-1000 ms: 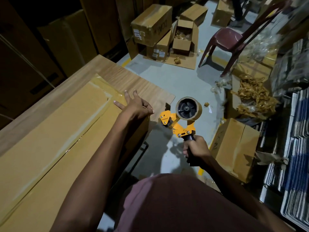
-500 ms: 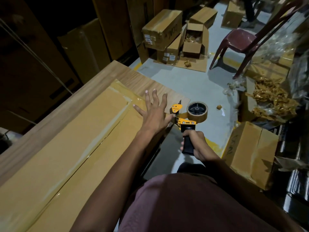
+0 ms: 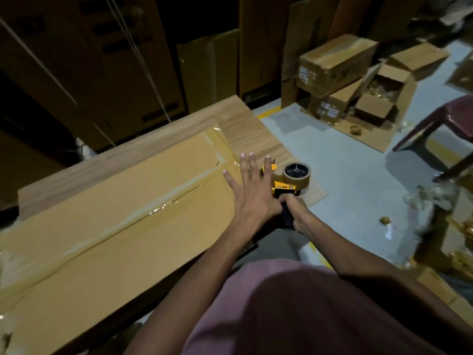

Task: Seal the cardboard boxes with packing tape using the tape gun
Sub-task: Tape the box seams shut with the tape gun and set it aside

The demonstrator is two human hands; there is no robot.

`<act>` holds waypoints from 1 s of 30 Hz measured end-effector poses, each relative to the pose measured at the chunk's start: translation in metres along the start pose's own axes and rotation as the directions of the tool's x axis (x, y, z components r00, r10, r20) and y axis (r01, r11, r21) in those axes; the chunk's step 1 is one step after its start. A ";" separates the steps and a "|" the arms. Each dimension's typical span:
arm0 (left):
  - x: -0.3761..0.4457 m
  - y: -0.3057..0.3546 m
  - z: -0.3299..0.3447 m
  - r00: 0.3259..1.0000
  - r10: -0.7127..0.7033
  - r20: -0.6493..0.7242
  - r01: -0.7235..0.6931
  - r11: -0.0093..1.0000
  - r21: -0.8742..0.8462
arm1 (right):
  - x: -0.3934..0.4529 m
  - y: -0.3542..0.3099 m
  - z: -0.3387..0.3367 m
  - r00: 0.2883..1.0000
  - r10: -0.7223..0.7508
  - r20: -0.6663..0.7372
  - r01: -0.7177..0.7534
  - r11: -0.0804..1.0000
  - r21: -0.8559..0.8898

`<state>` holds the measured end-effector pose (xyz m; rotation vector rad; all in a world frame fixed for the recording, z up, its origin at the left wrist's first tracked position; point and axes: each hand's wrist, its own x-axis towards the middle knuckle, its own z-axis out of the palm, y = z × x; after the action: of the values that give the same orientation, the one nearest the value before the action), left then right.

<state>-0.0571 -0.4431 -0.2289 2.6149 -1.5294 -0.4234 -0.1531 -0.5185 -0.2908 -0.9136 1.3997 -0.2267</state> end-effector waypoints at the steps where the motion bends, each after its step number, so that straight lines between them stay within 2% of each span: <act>1: 0.003 0.000 0.001 1.000 -0.017 -0.024 0.017 1.000 -0.002 | 0.007 -0.004 -0.002 1.000 -0.008 0.022 0.009 0.999 -0.043; 4: 0.006 -0.002 0.006 0.994 -0.060 -0.094 0.056 0.997 -0.051 | 0.029 -0.013 -0.008 0.990 -0.016 0.143 0.033 0.993 -0.114; 6: 0.002 -0.003 0.006 0.985 -0.088 -0.150 0.059 0.980 -0.188 | 0.039 -0.016 -0.007 0.971 -0.011 0.237 0.063 0.975 -0.212; 9: -0.005 -0.009 0.003 0.935 -0.226 -0.274 0.064 0.866 -0.496 | 0.047 -0.020 0.000 0.968 0.053 0.245 0.043 0.928 -0.370; 11: -0.005 -0.019 0.002 0.878 -0.321 -0.354 0.063 0.811 -0.581 | 0.064 -0.014 0.002 0.976 0.034 0.216 0.073 0.879 -0.471; 14: 0.000 -0.029 0.001 0.852 -0.351 -0.388 0.149 0.873 -0.465 | 0.093 -0.011 0.001 0.974 -0.084 0.209 0.201 0.745 -0.636; 16: 0.004 -0.033 -0.001 0.857 -0.385 -0.341 0.295 0.911 -0.287 | 0.048 -0.039 0.006 0.940 -0.188 0.285 0.332 0.699 -0.633; 18: 0.006 -0.037 -0.003 0.878 -0.392 -0.274 0.359 0.919 -0.163 | 0.007 -0.061 0.013 0.877 -0.269 0.398 0.462 0.700 -0.545; 20: 0.008 -0.045 -0.006 0.904 -0.341 -0.258 0.337 0.940 -0.062 | -0.016 -0.067 0.018 0.810 -0.318 0.492 0.552 0.694 -0.461; 23: 0.014 -0.060 -0.015 0.921 -0.249 -0.300 0.279 0.958 0.062 | -0.030 -0.055 0.024 0.752 -0.320 0.577 0.606 0.681 -0.412; 25: 0.017 -0.071 -0.024 0.930 -0.232 -0.284 0.262 0.962 0.074 | -0.033 -0.044 0.028 0.743 -0.293 0.602 0.615 0.654 -0.441; 27: 0.020 -0.081 -0.032 0.948 -0.237 -0.211 0.253 0.966 0.050 | -0.033 -0.036 0.031 0.736 -0.276 0.619 0.622 0.637 -0.455; 30: 0.027 -0.093 -0.044 0.972 -0.227 -0.056 0.229 0.973 0.032 | -0.036 -0.041 0.038 0.760 -0.274 0.589 0.577 0.703 -0.417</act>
<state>0.0454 -0.4231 -0.2117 2.8187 -1.2384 -0.3411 -0.1110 -0.5062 -0.2405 -1.7012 0.7364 0.0926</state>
